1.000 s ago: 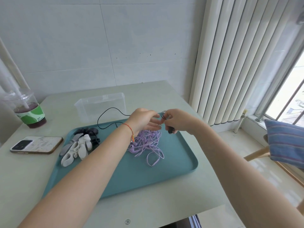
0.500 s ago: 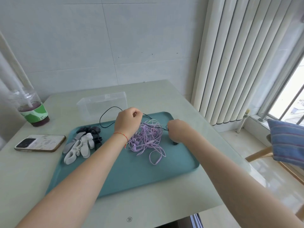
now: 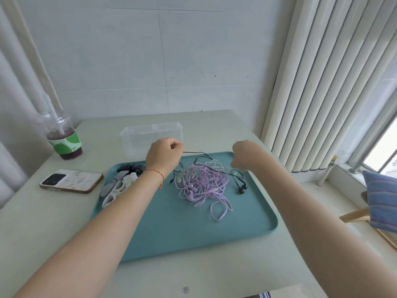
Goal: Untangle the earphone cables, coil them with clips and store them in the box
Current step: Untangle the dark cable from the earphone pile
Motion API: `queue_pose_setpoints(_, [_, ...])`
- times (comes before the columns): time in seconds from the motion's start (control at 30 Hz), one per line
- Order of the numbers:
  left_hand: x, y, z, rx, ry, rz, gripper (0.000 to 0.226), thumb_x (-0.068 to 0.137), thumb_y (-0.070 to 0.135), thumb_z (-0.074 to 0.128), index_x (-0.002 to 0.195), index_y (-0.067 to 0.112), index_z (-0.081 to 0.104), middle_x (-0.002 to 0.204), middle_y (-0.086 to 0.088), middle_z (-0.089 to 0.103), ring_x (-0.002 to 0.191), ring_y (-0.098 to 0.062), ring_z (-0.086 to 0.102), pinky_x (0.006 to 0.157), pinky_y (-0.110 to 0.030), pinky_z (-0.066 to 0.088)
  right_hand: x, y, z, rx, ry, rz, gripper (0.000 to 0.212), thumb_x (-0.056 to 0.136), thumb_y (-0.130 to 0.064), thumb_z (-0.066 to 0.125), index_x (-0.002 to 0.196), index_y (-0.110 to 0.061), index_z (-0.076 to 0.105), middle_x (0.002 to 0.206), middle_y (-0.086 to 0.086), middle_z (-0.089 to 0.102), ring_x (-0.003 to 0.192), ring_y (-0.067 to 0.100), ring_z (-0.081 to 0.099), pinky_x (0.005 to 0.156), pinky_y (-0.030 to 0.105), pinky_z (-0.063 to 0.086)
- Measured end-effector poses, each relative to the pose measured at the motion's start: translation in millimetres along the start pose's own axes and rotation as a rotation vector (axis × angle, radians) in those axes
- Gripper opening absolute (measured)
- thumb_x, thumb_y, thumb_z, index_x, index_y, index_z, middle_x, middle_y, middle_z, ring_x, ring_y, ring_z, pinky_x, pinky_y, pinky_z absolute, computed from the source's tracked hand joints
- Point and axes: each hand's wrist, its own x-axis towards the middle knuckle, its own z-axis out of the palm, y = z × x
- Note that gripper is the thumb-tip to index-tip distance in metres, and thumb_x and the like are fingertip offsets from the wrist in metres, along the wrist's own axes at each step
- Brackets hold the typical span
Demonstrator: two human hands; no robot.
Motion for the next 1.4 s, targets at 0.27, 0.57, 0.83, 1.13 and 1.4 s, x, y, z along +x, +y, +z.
queue_pose_setpoints(0.27, [36.0,-60.0,-27.1,0.419,-0.104,-0.177,0.025,0.083,0.016,0.051,0.103,0.015,0.066,0.114,-0.008,0.063,0.109,-0.032,0.053,0.083,-0.034,0.039,39.5,-91.7,-24.7,0.208,0.125,-0.167,0.010,0.081,-0.018,0.054,0.079,-0.009,0.059,0.078,0.006,0.059,0.073,0.028,0.057,0.052,0.024,0.035])
queue_pose_setpoints(0.57, [48.6,-61.0,-21.7,0.317,-0.058,-0.033,0.025,0.075,0.009,0.045,0.051,0.013,0.043,0.056,-0.004,0.041,0.072,-0.037,0.051,0.051,-0.033,0.036,50.0,-114.0,-13.9,0.458,0.180,-0.284,0.024,0.091,-0.017,0.052,0.111,-0.013,0.064,0.111,0.003,0.062,0.096,0.020,0.058,0.076,0.027,0.044])
queue_pose_setpoints(0.83, [47.8,-12.2,-49.2,-0.363,-0.093,-0.044,0.020,0.088,0.029,0.065,0.074,0.015,0.063,0.052,0.004,0.056,0.045,-0.011,0.052,0.051,-0.020,0.044,51.4,-128.5,-23.2,0.587,0.386,-0.393,0.035,0.092,-0.007,0.048,0.127,-0.013,0.053,0.112,0.005,0.058,0.094,0.023,0.055,0.076,0.031,0.042])
queue_pose_setpoints(1.13, [29.5,-17.6,-68.0,-0.628,-0.178,-0.185,0.028,0.095,0.030,0.058,0.074,0.012,0.059,0.043,0.009,0.027,0.037,-0.010,0.023,0.049,-0.024,0.035,55.2,-68.8,-33.0,0.923,0.577,0.136,0.020,0.093,-0.012,0.047,0.095,-0.004,0.066,0.086,0.015,0.070,0.081,0.030,0.062,0.068,0.034,0.048])
queue_pose_setpoints(1.4, [19.4,-8.7,-71.6,-0.673,-0.245,-0.231,0.020,0.090,0.017,0.046,0.084,0.009,0.063,0.052,0.003,0.025,0.043,-0.014,0.018,0.048,-0.025,0.017,37.0,-37.8,-38.8,0.739,0.451,0.339,0.017,0.086,-0.011,0.040,0.079,-0.010,0.056,0.083,0.010,0.054,0.078,0.032,0.051,0.062,0.031,0.040])
